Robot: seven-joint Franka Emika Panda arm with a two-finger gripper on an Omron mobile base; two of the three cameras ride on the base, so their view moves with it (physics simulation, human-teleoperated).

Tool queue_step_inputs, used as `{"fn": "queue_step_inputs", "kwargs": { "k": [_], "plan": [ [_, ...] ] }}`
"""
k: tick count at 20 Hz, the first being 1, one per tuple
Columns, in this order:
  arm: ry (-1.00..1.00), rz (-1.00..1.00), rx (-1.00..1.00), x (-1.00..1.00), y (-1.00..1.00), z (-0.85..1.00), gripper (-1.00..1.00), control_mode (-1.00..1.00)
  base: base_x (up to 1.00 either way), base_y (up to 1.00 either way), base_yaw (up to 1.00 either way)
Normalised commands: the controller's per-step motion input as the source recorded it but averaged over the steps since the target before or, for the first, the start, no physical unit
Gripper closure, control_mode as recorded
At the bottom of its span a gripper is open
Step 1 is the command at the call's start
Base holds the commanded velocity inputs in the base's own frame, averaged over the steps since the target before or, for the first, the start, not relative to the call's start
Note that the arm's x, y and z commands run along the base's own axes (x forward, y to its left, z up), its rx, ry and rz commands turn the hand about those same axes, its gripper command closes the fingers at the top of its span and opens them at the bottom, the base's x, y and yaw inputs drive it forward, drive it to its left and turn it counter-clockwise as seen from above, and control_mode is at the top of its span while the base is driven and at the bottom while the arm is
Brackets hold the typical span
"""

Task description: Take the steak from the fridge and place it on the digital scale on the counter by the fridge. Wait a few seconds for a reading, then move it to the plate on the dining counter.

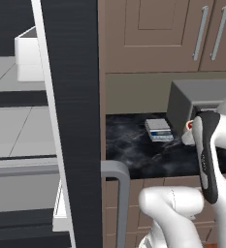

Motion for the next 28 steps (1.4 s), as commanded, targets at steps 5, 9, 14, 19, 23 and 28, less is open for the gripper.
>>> {"fn": "queue_step_inputs", "kwargs": {
  "k": [5,9,14,19,23,28],
  "plan": [
    [0.00,0.04,-0.01,-0.14,0.15,0.32,1.00,-1.00,0.00,0.00,0.00],
    [0.00,0.00,0.00,0.00,0.00,0.00,1.00,-1.00,0.00,0.00,0.00],
    [0.00,0.00,0.00,0.00,0.00,0.00,1.00,-1.00,0.00,0.00,0.00],
    [0.00,0.00,0.00,0.00,0.00,0.00,1.00,1.00,-0.26,-0.20,-0.03],
    [0.00,0.00,0.00,0.00,0.00,0.00,1.00,1.00,-0.63,-0.65,-0.21],
    [0.00,0.00,0.00,0.00,0.00,0.00,1.00,1.00,-0.32,-0.63,-0.36]
  ]
}}
